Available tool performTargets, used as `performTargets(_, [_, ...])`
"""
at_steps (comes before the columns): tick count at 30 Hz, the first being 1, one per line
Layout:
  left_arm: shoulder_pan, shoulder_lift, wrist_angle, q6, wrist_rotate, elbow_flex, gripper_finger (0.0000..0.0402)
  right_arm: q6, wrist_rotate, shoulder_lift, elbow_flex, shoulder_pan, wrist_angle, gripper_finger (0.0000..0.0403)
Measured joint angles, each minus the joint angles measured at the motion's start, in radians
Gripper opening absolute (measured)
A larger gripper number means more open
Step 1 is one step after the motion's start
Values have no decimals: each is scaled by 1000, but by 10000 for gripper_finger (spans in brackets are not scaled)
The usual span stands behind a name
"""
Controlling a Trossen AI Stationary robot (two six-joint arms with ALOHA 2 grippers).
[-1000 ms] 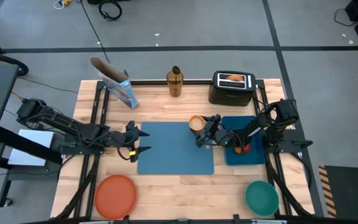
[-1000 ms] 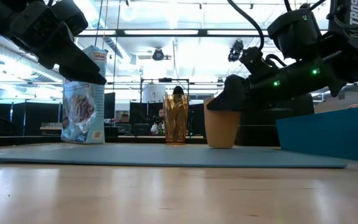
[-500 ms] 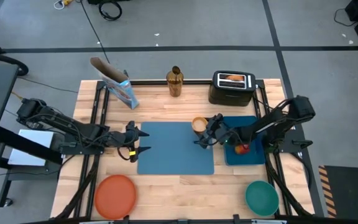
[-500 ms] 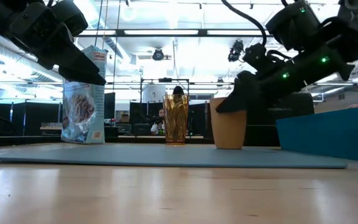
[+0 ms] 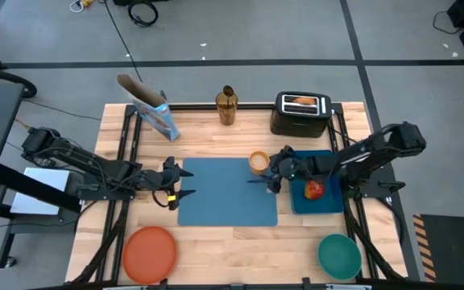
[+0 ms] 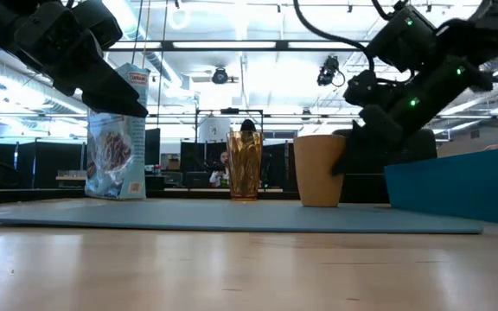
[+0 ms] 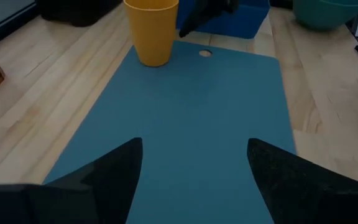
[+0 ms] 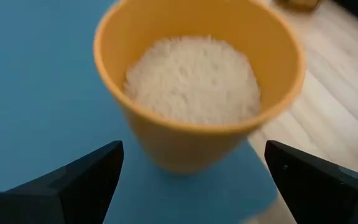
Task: Arrange a breakfast setting
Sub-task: Put the green bowl on the light blue mat
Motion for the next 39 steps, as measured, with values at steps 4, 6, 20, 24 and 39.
performTargets(4, [0,0,1,7,0,0,297,34,-13,-54,101,23,-285,400])
performTargets(6, [0,0,3,14,0,0,297,60,-25,-73,168,44,-425,398])
performTargets(20, [-29,0,148,192,-10,-1,297,778,-277,14,754,302,-1374,370])
performTargets(24, [-19,0,148,188,-11,-1,297,1044,-422,77,814,432,-1419,367])
performTargets(39, [-28,0,150,57,6,-1,297,1693,-605,366,818,784,-1229,359])
